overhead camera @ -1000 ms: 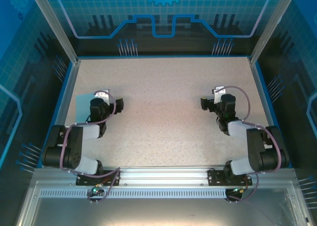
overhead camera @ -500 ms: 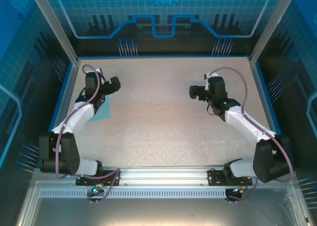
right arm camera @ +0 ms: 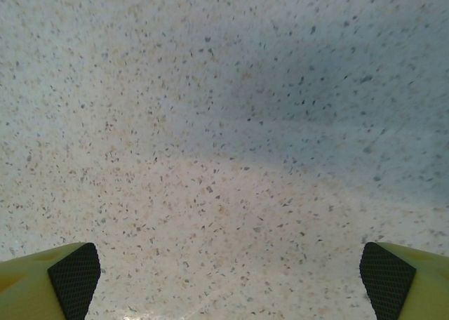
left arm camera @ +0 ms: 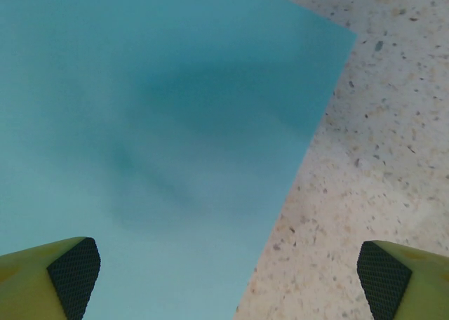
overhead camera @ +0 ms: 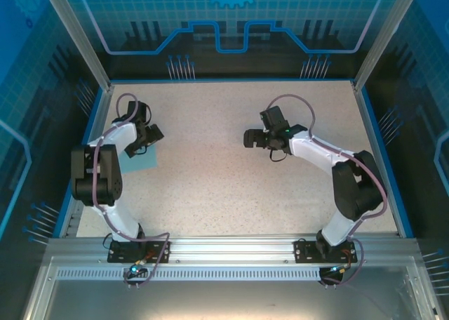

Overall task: Fold a paper plane with a square sheet of paper (pick it up from the middle)
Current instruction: Move the square sheet of paper to the center of the table.

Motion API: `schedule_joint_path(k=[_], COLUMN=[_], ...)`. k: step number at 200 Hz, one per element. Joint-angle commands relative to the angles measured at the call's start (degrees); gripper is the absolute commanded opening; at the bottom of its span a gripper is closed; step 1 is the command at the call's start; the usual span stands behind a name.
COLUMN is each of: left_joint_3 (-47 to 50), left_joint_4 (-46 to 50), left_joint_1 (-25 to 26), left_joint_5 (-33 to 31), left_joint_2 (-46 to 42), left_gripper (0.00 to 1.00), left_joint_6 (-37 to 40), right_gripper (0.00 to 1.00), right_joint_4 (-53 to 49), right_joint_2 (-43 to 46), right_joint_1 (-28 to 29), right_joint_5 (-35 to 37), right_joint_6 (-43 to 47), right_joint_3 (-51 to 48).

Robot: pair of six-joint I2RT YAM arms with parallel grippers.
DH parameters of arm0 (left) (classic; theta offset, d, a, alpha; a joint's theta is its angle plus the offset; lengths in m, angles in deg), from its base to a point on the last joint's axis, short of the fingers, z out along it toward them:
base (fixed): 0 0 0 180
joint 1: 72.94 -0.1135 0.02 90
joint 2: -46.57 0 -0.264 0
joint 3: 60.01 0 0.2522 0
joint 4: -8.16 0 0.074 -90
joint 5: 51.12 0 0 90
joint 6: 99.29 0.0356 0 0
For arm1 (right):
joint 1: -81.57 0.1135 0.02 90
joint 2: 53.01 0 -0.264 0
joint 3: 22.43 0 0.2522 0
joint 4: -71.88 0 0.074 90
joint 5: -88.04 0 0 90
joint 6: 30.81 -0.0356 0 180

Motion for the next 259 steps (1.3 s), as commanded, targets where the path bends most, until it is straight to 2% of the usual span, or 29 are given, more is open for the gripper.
schedule_joint_path(k=[1, 57, 81, 121, 146, 163, 215, 259], left_joint_3=[-1.65, -0.48, 1.65, 4.81, 4.6, 6.75, 7.89, 6.13], left_joint_4=[4.45, 6.3, 5.68, 5.77, 8.81, 6.85, 5.93, 4.73], left_joint_1=[-0.35, -0.09, 0.34, 3.85, 6.3, 7.7, 15.25, 24.96], left_joint_5=[0.48, 4.01, 8.05, 11.6, 9.19, 12.62, 13.99, 15.39], left_joint_2=[2.89, 4.06, 3.67, 1.26, 0.37, -1.74, 0.11, 1.06], left_gripper=[0.98, 0.98, 0.98, 0.98, 0.98, 0.98, 0.99, 0.98], left_joint_6=[-0.42, 0.53, 0.31, -0.86, -0.86, -1.46, -5.31, -11.65], right_gripper=[0.99, 0.99, 0.99, 1.0, 0.99, 0.99, 0.99, 1.0], right_joint_4=[-3.31, -4.94, -5.58, -7.18, -7.95, -8.58, -9.37, -10.42], right_joint_2=[-1.36, -1.98, -1.73, -0.79, 0.31, 1.19, 4.08, 5.74], right_joint_1=[0.76, 0.85, 0.82, 0.77, 0.81, 0.85, 0.77, 0.68], right_joint_5=[-0.98, -0.83, 0.05, 1.91, 2.99, 3.63, 5.48, 7.5], right_joint_6=[-1.97, -2.35, -2.61, -2.7, -2.52, -2.35, -1.99, -1.73], right_joint_3=[2.9, 4.07, 3.99, 3.73, 3.37, 3.09, 1.64, 0.23])
